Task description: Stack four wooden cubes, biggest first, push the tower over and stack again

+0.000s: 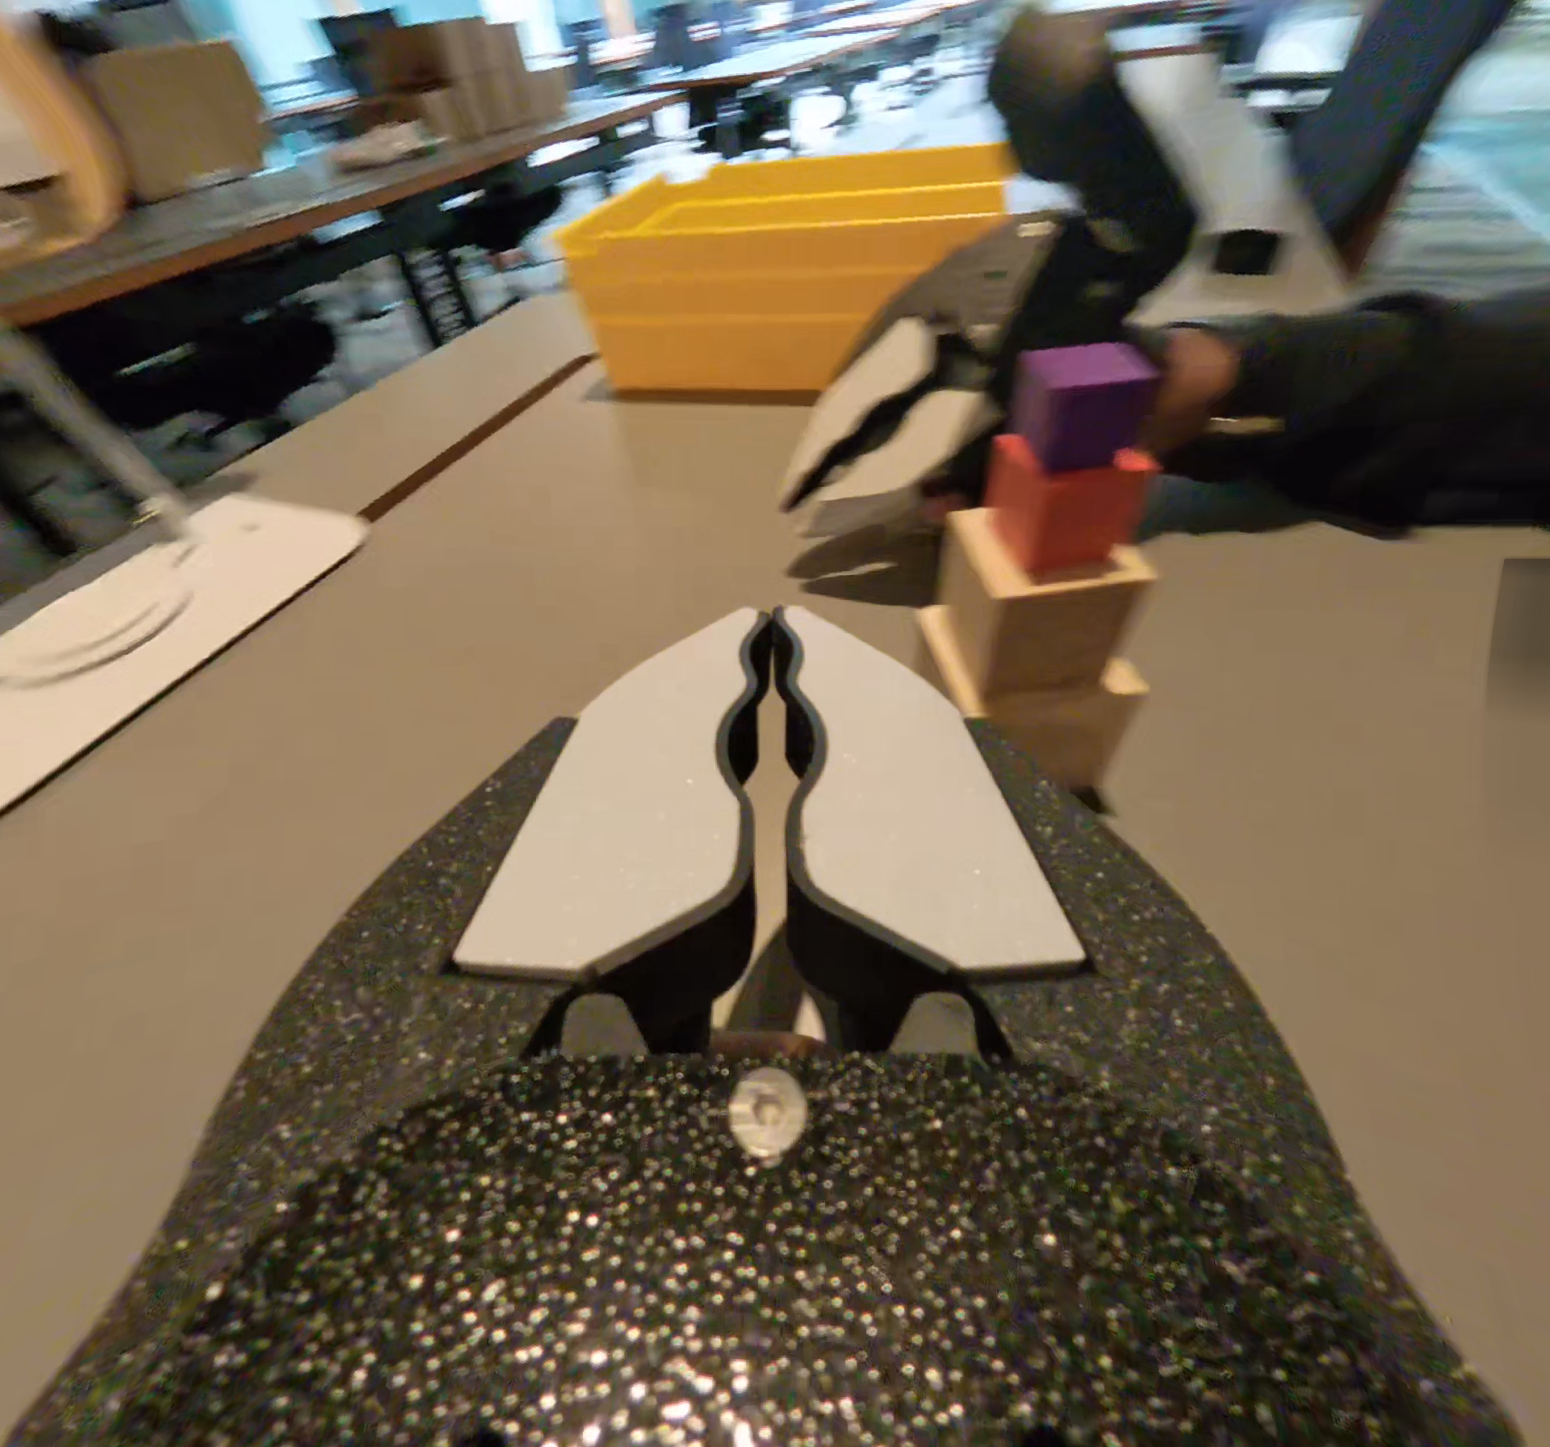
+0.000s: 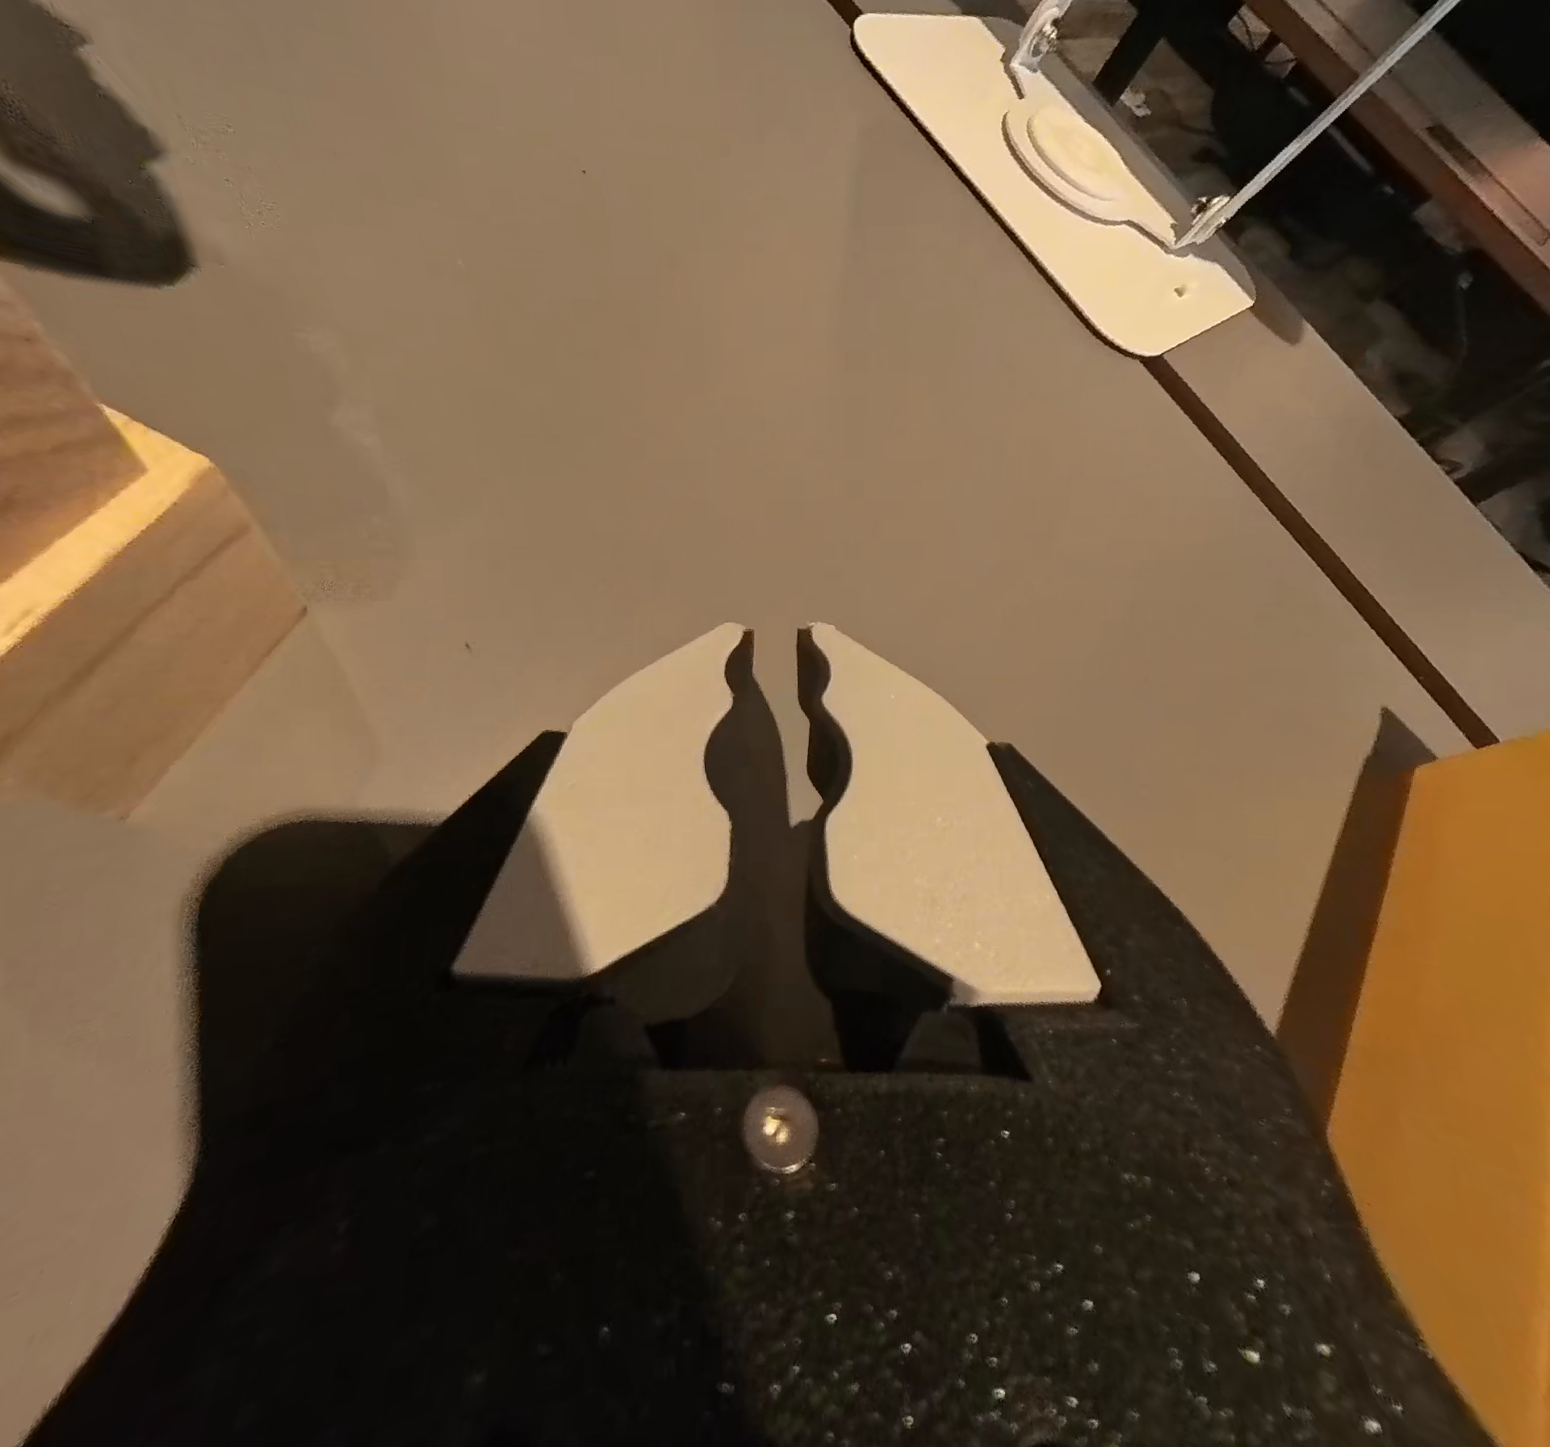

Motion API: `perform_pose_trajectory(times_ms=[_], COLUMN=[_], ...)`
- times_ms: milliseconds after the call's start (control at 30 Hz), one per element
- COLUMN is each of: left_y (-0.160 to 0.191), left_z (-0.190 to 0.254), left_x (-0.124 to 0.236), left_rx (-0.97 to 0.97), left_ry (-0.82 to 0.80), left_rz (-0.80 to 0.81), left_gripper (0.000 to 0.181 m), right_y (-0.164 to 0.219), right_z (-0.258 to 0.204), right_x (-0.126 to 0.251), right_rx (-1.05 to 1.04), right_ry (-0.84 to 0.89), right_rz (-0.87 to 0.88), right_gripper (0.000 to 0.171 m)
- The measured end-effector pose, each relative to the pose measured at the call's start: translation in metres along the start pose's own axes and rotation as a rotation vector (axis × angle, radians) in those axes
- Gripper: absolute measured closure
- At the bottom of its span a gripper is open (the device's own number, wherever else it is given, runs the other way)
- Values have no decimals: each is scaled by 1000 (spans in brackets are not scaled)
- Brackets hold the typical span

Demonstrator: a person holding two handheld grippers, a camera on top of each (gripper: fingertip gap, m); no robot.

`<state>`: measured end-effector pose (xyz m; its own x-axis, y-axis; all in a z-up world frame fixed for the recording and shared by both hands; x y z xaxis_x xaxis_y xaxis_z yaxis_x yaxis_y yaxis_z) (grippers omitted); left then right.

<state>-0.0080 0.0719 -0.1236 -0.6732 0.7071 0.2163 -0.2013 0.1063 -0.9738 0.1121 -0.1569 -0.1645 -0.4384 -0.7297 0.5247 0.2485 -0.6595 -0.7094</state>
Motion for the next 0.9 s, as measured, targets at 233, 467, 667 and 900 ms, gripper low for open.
perform_pose_trajectory(times_ms=[233, 467, 667, 900], left_y=[1, 3, 13, 28], left_z=[45, 10, -27, -40], left_x=[-3, 2, 9, 9], left_rx=[-188, -95, 110, 229], left_ry=[325, 37, -244, -340], left_rz=[-47, -68, -98, -152], left_gripper=[181, 181, 181, 181], right_y=[0, -17, -37, -70], right_z=[0, -17, -61, -136], right_x=[5, 53, 96, 70], right_rx=[-15, 29, 2, 43], right_ry=[3, 26, -48, -200], right_rz=[27, 249, 481, 406], right_gripper=[161, 171, 171, 171])
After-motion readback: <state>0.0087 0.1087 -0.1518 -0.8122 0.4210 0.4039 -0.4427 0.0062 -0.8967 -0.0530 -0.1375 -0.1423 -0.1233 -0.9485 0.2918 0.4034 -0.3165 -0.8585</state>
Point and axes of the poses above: each gripper's, where its closed fingertips meet, x back along the fingers, y out of its underside, z = x × y across the jaws, the point moved 9 cm from there along x, back along the fingers, and after that the axes turned 10 degrees about x, right-handed, at the moved point
